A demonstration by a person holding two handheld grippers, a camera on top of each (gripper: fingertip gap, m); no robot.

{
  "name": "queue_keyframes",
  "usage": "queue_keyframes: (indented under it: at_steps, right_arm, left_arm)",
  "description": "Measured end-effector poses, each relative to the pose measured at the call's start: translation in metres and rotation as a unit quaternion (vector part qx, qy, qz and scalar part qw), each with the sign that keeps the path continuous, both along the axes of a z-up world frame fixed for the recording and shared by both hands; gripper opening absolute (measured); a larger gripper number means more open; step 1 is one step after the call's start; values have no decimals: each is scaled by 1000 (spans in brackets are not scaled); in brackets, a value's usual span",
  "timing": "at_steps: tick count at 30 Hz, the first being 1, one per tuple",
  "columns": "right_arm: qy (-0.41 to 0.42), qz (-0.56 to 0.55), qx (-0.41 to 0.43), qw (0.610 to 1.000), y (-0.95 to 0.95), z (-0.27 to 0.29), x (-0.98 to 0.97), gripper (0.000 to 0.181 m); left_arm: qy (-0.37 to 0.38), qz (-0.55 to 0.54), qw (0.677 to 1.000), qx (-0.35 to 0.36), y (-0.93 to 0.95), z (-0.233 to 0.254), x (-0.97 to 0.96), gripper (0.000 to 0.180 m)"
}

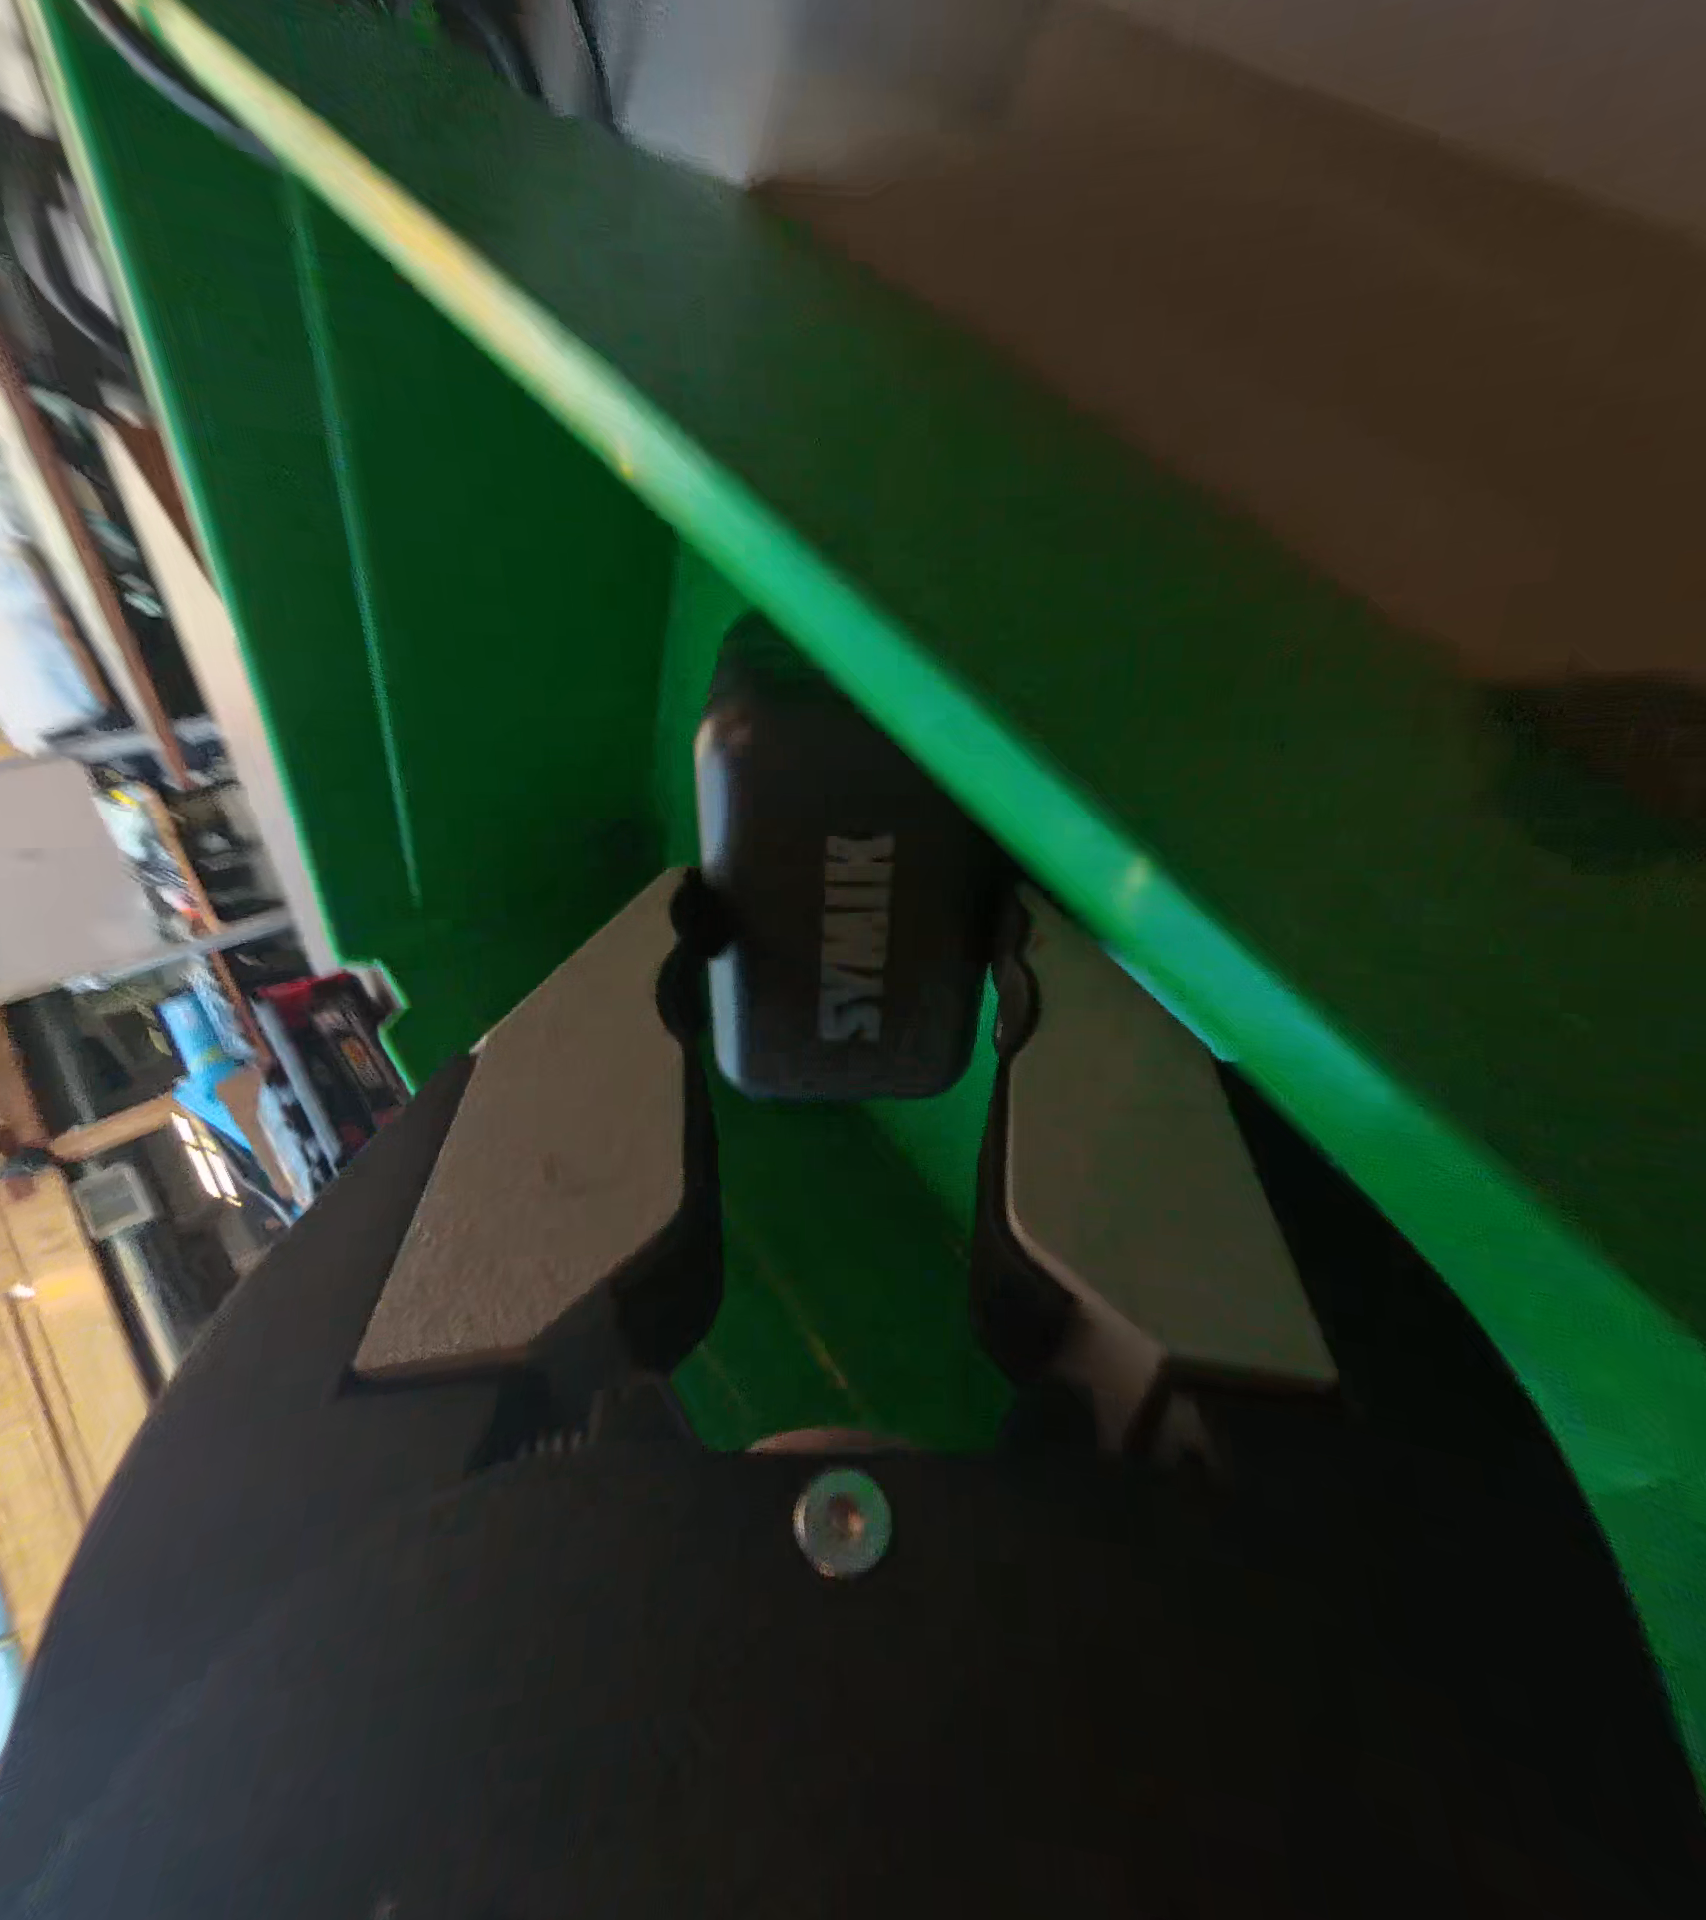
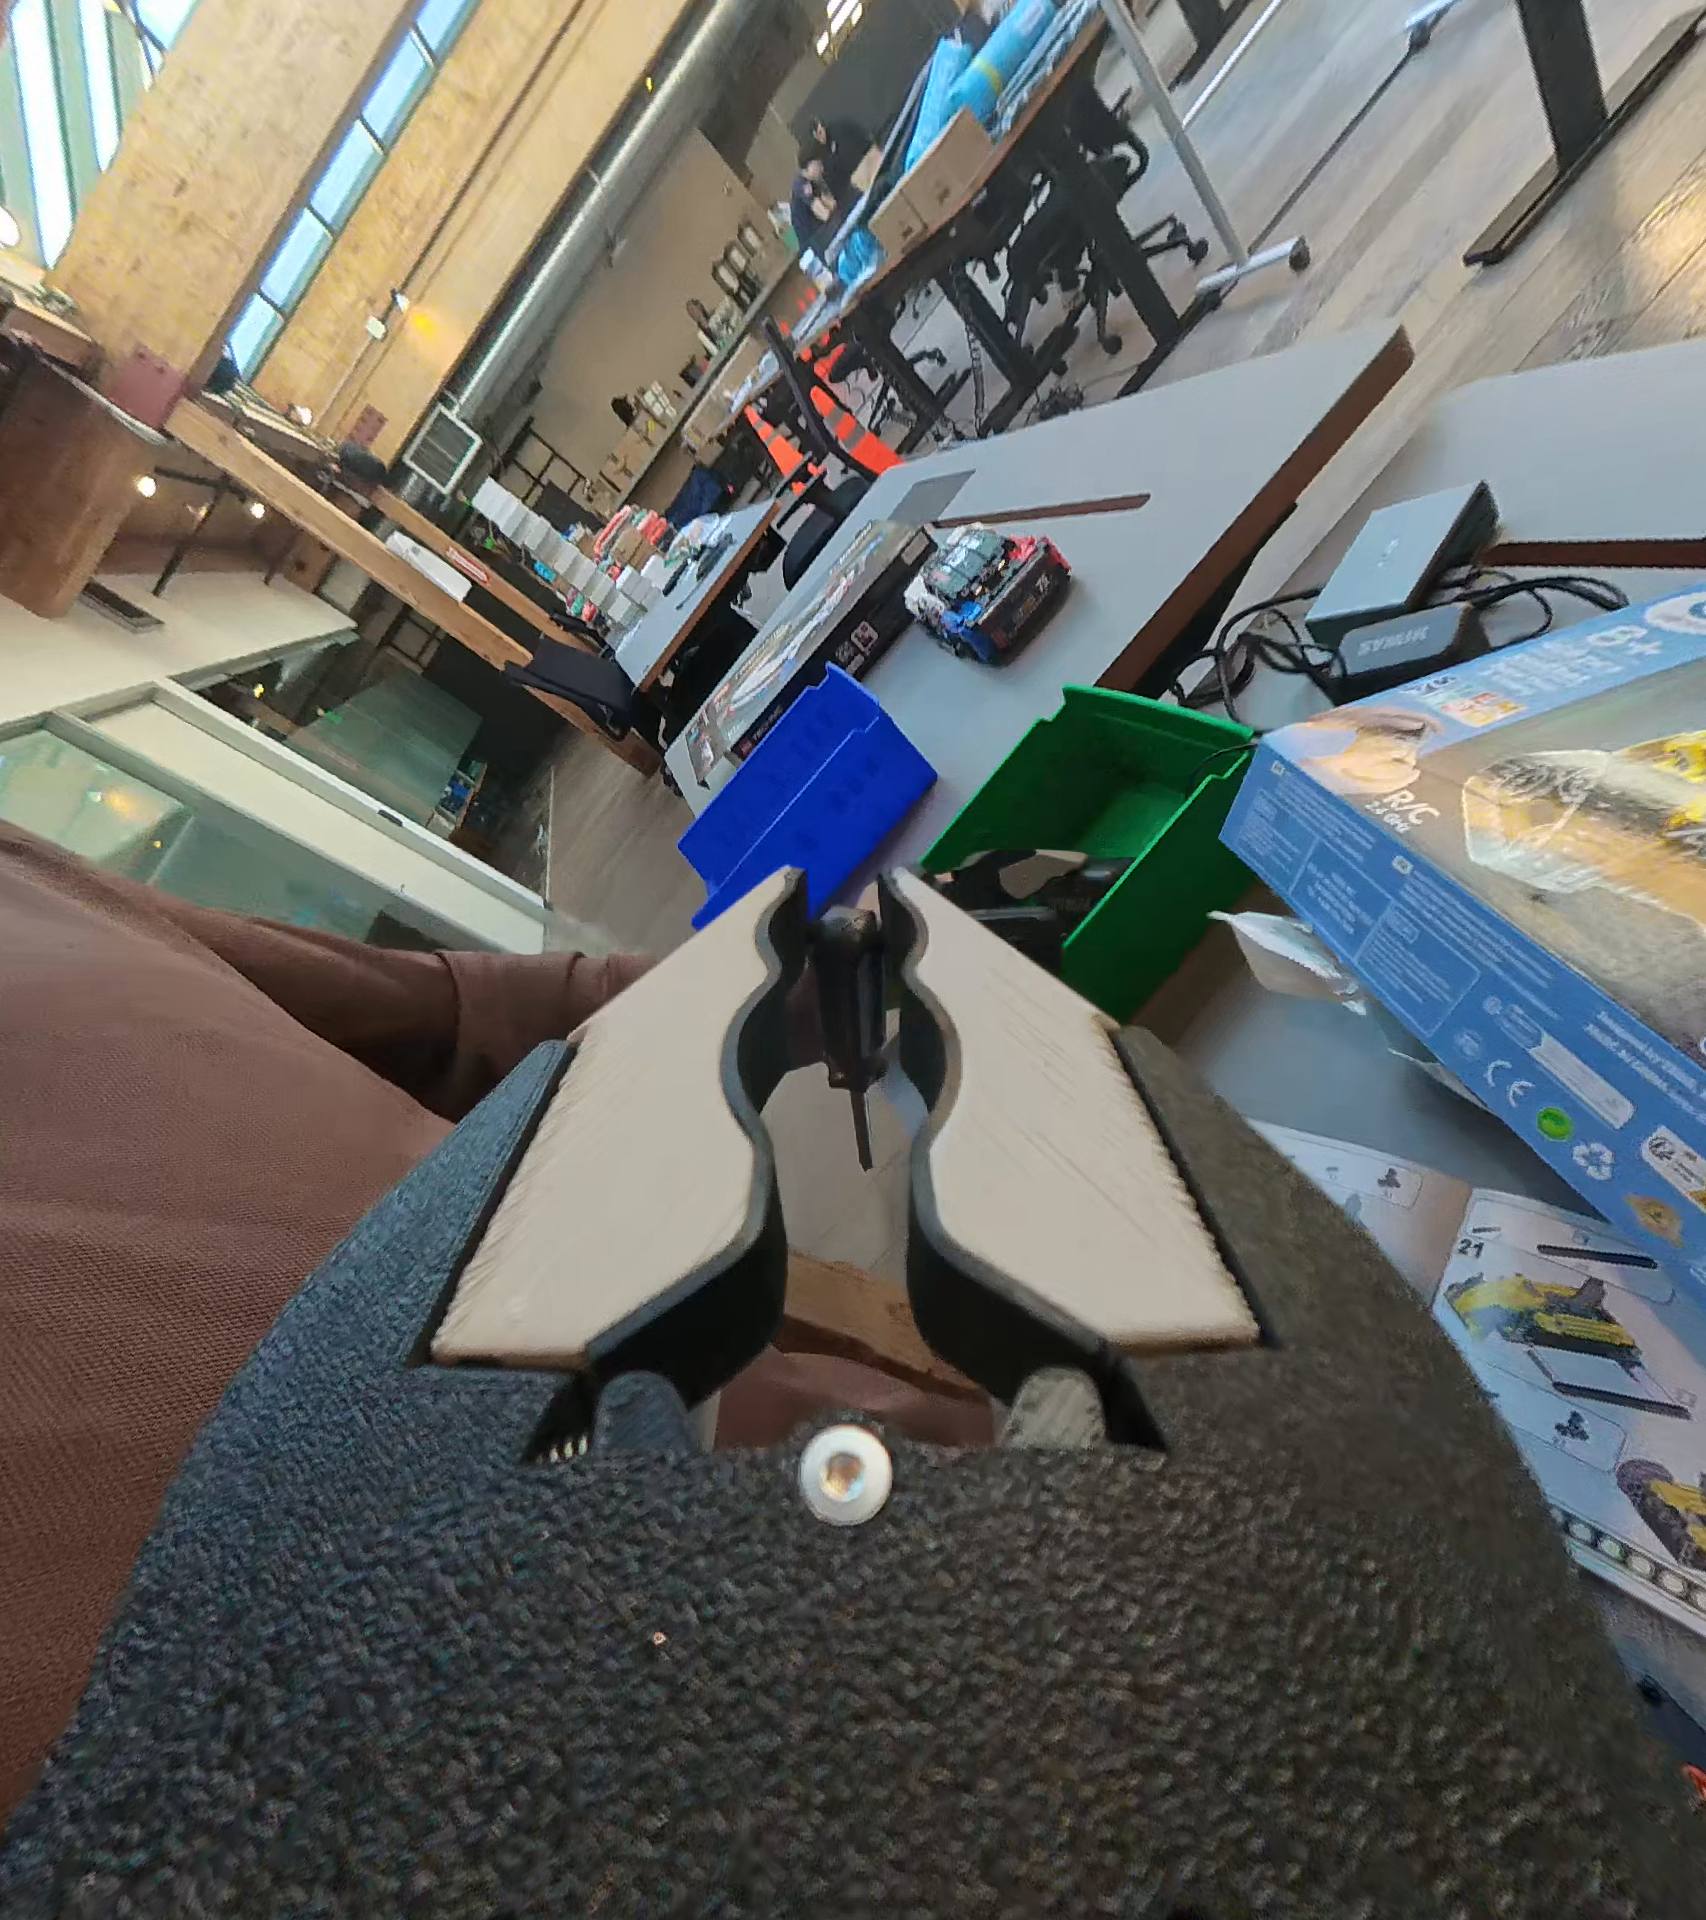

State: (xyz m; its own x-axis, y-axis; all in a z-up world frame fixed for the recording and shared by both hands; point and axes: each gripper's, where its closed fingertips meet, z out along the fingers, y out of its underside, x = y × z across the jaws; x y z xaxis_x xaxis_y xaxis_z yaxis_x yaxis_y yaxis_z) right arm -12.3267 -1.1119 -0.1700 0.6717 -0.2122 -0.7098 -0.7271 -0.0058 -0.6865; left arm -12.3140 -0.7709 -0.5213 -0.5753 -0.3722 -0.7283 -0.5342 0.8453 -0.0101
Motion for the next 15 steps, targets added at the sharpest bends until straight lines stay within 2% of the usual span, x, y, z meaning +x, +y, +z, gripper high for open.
queue_keyframes:
  at_steps: [2, 5, 6, 7, 12, 15]
  right_arm:
    - [1, 16, -16, 1000, 8, -3, -4, 12]
    - [-2, 34, -30, 999, 19, -2, -6, 12]
    - [-5, 38, -32, 999, 22, -1, -7, 12]
    - [-9, 42, -33, 999, 24, 0, -7, 12]
    - [-16, 42, -32, 998, 27, 2, -9, 12]
    - [-14, 37, -14, 999, 26, 4, -10, 12]
  left_arm:
    - [-19, 16, 1000, 0, -5, -1, -3, 57]
    - [-9, 50, 995, -83, -20, -3, -19, 60]
    - [-4, 78, 993, -92, -16, -4, -26, 85]
    - [1, 112, 989, -95, -10, -3, -33, 102]
    - [5, 210, 962, -176, 12, 24, -71, 100]
    - [-15, 207, 945, -252, 0, 70, -77, 89]
